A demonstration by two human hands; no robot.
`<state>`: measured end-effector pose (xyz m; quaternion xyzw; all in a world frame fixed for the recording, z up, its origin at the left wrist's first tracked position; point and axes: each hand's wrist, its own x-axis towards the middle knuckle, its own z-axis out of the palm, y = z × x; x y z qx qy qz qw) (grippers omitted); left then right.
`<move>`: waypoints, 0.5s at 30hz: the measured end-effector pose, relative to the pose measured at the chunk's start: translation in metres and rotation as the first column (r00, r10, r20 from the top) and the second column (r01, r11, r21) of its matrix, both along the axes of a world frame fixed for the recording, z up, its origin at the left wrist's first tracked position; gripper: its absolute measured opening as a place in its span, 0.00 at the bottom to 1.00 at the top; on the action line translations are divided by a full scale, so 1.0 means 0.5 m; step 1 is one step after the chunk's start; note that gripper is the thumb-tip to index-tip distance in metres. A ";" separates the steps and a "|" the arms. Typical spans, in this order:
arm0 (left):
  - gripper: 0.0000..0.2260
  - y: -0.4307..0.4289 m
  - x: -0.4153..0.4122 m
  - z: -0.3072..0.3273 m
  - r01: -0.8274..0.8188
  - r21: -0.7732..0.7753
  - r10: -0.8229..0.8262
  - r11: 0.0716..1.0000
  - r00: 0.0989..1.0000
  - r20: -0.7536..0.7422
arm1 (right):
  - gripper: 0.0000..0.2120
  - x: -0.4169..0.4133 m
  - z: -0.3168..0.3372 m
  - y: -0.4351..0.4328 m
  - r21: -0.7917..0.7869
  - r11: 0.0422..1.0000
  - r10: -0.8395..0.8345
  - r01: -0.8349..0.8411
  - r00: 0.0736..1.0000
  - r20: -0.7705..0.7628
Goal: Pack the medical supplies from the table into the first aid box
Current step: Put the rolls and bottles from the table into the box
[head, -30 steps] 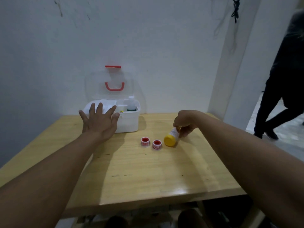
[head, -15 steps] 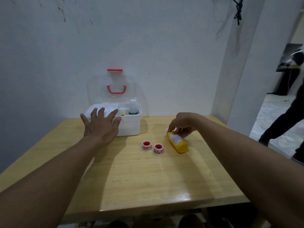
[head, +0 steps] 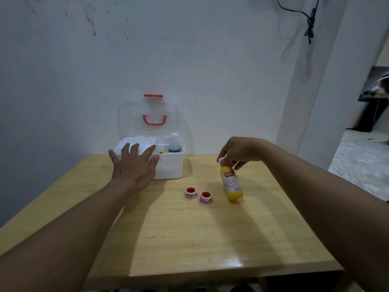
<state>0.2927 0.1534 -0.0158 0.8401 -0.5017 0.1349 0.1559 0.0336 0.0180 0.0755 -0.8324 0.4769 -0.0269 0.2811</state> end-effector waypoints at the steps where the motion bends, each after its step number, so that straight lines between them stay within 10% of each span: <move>1: 0.26 0.000 0.000 0.001 0.000 -0.001 0.000 1.000 1.000 0.000 | 0.13 -0.005 0.009 -0.001 -0.033 0.999 0.010 -0.009 1.000 0.021; 15: 0.23 0.008 0.004 0.002 0.034 -0.149 -0.039 0.988 0.999 -0.028 | 0.11 0.080 0.107 0.009 -0.541 0.841 0.258 -0.011 0.887 0.383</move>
